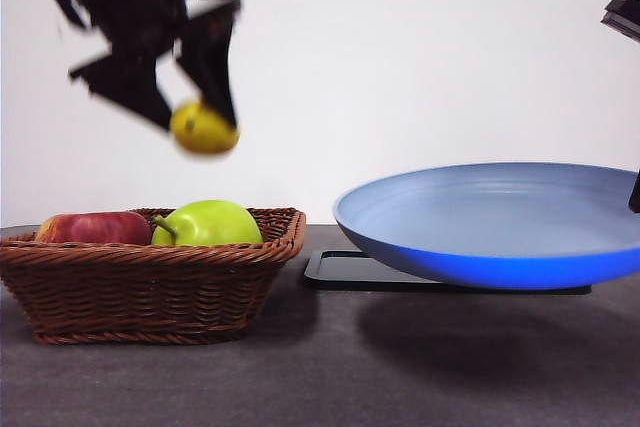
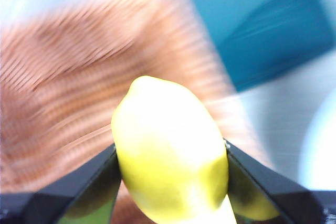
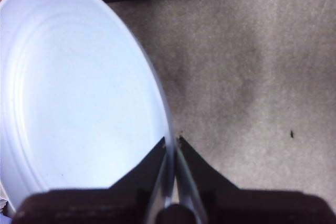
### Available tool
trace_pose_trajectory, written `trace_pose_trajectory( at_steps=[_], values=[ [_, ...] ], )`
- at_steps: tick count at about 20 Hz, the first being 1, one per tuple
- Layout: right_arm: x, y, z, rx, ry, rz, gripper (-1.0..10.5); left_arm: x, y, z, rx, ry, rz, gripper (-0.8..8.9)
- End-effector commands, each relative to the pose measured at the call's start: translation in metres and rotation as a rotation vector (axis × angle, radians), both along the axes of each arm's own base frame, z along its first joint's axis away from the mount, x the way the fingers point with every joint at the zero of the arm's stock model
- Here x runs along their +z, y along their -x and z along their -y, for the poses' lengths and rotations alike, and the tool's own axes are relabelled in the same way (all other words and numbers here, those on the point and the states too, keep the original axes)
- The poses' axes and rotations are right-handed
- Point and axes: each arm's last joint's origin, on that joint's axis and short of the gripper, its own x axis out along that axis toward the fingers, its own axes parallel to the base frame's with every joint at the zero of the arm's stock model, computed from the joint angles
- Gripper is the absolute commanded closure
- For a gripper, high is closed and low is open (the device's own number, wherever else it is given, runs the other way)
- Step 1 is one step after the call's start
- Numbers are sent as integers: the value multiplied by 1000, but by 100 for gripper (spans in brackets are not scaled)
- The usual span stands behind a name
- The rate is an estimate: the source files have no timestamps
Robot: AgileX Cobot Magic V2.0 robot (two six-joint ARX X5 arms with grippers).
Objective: Take the lemon from the basket,put the lemon in the plate,hand out the plate
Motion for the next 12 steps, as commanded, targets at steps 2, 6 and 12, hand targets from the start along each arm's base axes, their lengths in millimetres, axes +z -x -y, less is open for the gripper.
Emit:
trace_pose_trajectory(
  at_steps=[2,6,12],
  values=[
    [3,-2,-2,15,-36,8,944,35,38,28,-158,108,87,597],
    [3,-1,-5,41,-66,0,944,30,80,90,-346,93,105,597],
    [2,2,-6,67,-97,-36,944,-5,111,153,-489,-28,172,596]
  ],
)
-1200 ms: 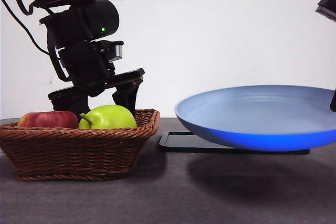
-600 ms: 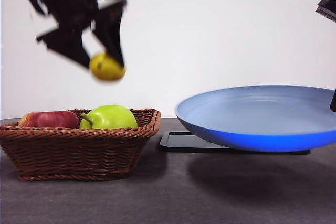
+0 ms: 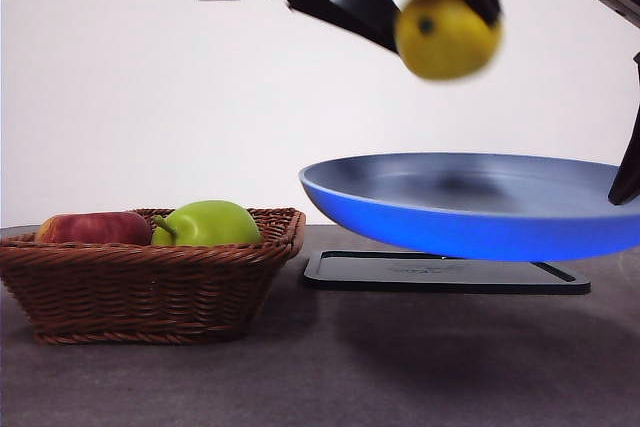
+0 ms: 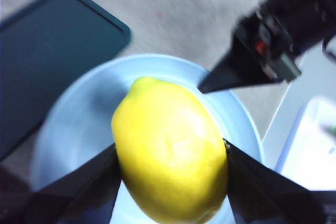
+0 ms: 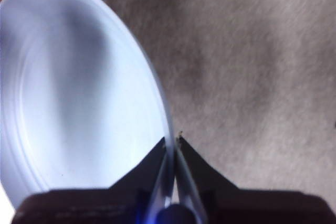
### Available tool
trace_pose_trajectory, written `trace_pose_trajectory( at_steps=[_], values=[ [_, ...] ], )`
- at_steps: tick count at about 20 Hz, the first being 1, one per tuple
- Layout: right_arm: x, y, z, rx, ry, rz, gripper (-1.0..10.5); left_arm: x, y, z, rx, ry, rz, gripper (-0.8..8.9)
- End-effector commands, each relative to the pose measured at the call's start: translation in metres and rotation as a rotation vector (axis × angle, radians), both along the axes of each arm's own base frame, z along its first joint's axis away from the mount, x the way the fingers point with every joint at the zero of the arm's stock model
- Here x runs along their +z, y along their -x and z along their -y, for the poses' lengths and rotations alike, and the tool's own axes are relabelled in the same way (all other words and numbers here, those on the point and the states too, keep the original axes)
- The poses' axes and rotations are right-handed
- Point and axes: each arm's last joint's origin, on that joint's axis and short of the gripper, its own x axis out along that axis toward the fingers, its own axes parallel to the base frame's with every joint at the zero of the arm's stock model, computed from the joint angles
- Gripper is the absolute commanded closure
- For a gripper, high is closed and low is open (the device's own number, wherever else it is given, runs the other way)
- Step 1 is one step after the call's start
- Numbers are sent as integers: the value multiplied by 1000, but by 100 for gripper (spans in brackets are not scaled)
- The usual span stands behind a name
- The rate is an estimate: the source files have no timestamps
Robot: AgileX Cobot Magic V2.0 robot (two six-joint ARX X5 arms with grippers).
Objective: Take the lemon from the basket,put the lemon in the plate,hand out the plate
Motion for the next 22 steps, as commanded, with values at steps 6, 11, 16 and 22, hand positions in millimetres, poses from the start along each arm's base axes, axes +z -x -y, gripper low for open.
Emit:
trace_pose_trajectory(
  at_steps=[6,11,16,22],
  values=[
    [1,0,-1,10,-4,-16,944,-54,-3,35,-56,-152,-59,594],
    [1,0,-1,9,-4,-16,944,-58,-3,35,-59,-173,-75,470],
    [1,1,-1,0,-7,-31,944,-53,-1,31,-74,-164,-108,446],
    [-3,1,0,-31,-8,-90,944,-14,6,9,-54,-89,-53,446]
  ],
)
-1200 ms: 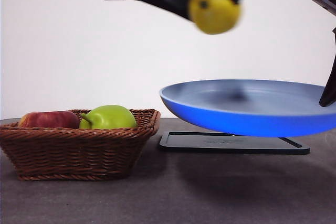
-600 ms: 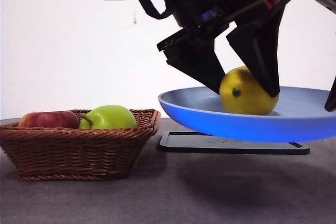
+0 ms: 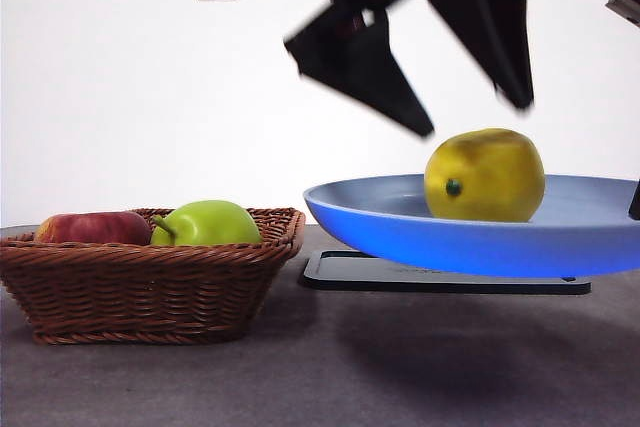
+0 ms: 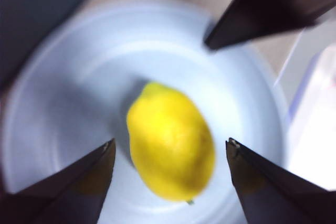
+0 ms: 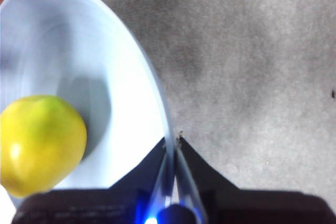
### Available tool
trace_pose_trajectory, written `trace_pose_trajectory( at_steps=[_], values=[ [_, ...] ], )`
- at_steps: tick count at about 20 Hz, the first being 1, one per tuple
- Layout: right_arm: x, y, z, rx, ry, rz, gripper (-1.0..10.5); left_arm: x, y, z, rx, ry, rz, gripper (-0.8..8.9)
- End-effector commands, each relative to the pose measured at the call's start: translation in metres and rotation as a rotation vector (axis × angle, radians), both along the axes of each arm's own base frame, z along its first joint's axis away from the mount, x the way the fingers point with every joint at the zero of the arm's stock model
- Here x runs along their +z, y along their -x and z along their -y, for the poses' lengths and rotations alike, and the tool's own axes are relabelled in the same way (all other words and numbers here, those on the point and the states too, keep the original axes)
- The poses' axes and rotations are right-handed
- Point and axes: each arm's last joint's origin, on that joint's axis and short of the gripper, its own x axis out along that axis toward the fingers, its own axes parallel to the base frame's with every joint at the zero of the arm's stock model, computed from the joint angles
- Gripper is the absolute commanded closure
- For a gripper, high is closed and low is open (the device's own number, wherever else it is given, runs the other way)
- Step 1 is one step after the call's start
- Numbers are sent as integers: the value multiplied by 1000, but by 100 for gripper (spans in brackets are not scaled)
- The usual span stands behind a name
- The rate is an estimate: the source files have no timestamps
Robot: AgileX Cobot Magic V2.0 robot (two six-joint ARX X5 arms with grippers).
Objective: Take the lemon from the basket,put the lemon in the plate,hand out the plate
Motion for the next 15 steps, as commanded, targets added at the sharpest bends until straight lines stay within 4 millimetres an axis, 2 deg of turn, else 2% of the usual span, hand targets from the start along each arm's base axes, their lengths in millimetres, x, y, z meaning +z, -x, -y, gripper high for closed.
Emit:
trace_pose_trajectory(
  at_steps=[1,5,8,11,15],
  values=[
    [-1,-5,-1,-25,-15,-18,944,17,3,-9,4,23,21,447],
    [-7,-22,-1,-58,-23,-29,944,51,10,-46,68,44,66,447],
    [-9,-46,-1,-70,-18,-33,944,75,19,-74,108,74,105,449],
    [-5,-78,1,-89,-22,-5,944,93,30,-98,130,111,131,449],
    [-4,-133,6,-124,-27,34,944,107,45,-120,156,130,165,450]
  ],
)
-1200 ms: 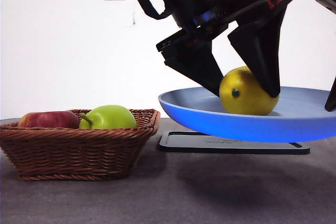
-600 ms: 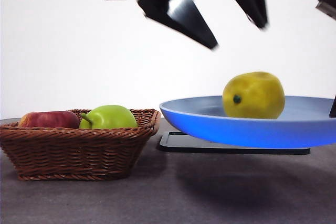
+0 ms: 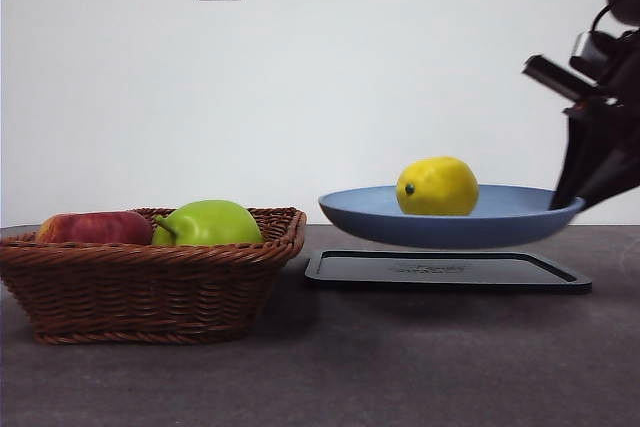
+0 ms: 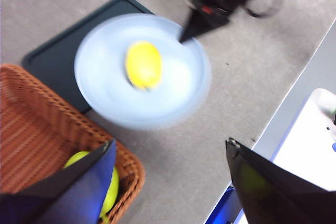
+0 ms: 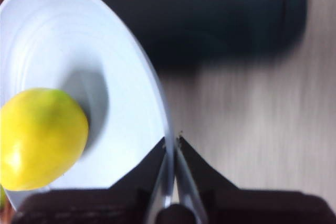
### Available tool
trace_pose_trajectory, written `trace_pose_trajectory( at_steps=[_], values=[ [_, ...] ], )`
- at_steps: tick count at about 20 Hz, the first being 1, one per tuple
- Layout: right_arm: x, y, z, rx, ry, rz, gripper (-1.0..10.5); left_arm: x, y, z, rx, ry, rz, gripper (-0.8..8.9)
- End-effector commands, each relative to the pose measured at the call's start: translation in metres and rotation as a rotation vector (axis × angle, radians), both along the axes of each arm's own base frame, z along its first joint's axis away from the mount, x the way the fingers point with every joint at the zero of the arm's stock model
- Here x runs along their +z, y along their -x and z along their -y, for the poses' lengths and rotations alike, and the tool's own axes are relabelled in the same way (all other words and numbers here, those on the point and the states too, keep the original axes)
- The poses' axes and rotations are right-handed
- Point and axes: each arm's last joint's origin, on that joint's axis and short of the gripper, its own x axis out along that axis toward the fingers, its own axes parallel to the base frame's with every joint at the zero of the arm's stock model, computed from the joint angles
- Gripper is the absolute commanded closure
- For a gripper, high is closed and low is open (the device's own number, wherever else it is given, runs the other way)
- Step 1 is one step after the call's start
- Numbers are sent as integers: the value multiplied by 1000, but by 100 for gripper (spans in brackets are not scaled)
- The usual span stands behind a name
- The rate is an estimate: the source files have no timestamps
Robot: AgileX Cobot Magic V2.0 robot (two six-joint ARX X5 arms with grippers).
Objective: Take the lemon from the basket,put the lemon in the plate,hand out the plate
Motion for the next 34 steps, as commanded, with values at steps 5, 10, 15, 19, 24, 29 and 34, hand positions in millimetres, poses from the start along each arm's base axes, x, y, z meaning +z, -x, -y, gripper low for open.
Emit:
trace_pose_trajectory(
  at_steps=[5,10,15,19,24,29,34],
  values=[
    [-14,-79,6,-34,-12,24,944,8,8,-10,14,-7,16,450],
    [-37,-100,13,-54,-9,-26,943,8,8,-10,25,-1,4,450],
    [-42,-101,13,-31,30,-17,918,8,7,-10,47,-9,20,450],
    [-41,-102,13,-28,45,-5,701,8,7,-10,64,-14,33,450],
    [-27,-99,16,-26,64,35,688,9,5,-11,114,-31,76,451],
    [34,-69,14,69,113,170,732,10,-5,-11,163,-88,185,481],
    [105,-16,-8,201,141,361,874,10,-23,-20,207,-136,238,710]
  ],
)
